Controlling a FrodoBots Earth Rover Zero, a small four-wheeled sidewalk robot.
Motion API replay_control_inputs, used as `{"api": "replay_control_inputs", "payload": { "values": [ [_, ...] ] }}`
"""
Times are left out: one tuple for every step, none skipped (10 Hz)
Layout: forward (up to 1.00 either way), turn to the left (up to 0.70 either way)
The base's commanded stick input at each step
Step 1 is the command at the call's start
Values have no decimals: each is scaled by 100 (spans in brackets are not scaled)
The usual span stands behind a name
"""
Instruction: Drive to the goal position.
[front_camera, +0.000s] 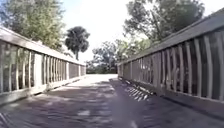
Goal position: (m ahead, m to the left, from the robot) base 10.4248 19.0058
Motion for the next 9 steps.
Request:
{"api": "replay_control_inputs", "payload": {
  "values": [
    [85,0],
    [85,0],
    [85,0],
    [85,0],
    [85,0],
    [85,0],
    [85,0],
    [85,0],
    [85,0]
  ]
}}
